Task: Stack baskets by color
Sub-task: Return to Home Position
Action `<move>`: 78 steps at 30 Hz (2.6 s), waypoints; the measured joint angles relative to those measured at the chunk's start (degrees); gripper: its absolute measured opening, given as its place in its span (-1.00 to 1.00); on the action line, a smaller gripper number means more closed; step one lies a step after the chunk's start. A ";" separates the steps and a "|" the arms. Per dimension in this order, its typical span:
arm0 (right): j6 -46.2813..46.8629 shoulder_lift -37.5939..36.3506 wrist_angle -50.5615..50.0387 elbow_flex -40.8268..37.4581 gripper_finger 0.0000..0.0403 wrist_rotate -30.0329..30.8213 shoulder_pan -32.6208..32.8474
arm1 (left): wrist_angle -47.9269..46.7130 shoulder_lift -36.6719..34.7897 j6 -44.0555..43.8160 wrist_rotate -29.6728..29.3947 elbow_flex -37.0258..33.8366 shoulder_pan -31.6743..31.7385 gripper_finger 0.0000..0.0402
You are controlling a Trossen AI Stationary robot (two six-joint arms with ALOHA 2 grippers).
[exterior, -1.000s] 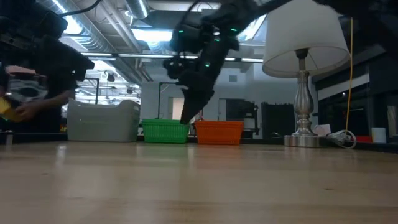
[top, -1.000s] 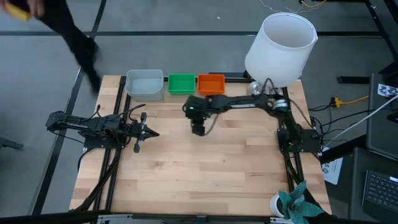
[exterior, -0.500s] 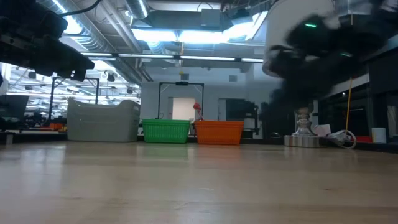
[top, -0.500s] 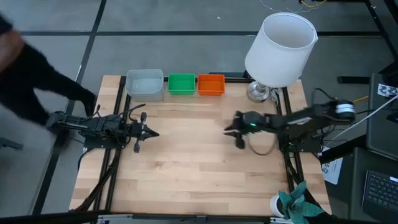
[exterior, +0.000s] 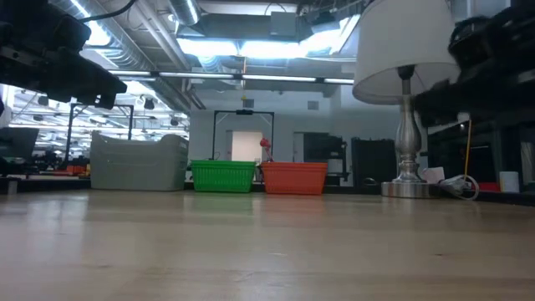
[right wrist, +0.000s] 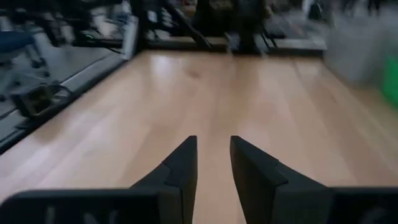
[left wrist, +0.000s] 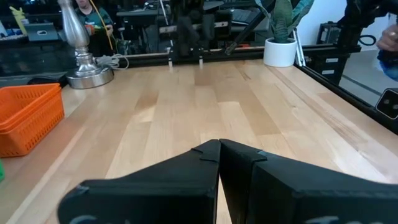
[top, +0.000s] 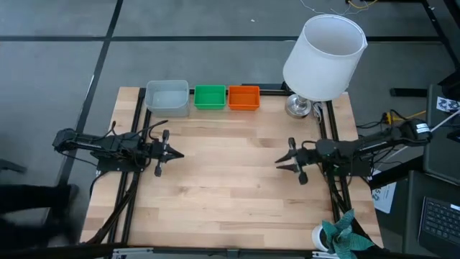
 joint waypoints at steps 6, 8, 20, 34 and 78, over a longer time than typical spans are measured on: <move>0.68 -8.45 -6.02 -0.01 -0.52 2.99 6.63 | 0.00 0.01 0.00 0.00 0.00 0.00 -1.00; 2.41 -11.68 -9.01 -0.01 -0.52 7.88 9.22 | 0.00 0.01 0.01 0.00 0.00 0.00 -1.00; -2.67 -31.12 -25.75 -0.01 -0.52 12.11 11.74 | 0.02 0.00 -0.01 0.01 0.00 0.00 -1.00; 0.68 -41.37 -27.51 -0.01 -0.52 12.12 0.97 | 0.02 0.00 -0.01 0.00 0.00 0.00 -1.00; 0.64 -44.16 -34.64 -0.01 -0.52 12.10 -2.40 | 0.04 0.00 -0.01 0.02 0.00 0.00 -1.00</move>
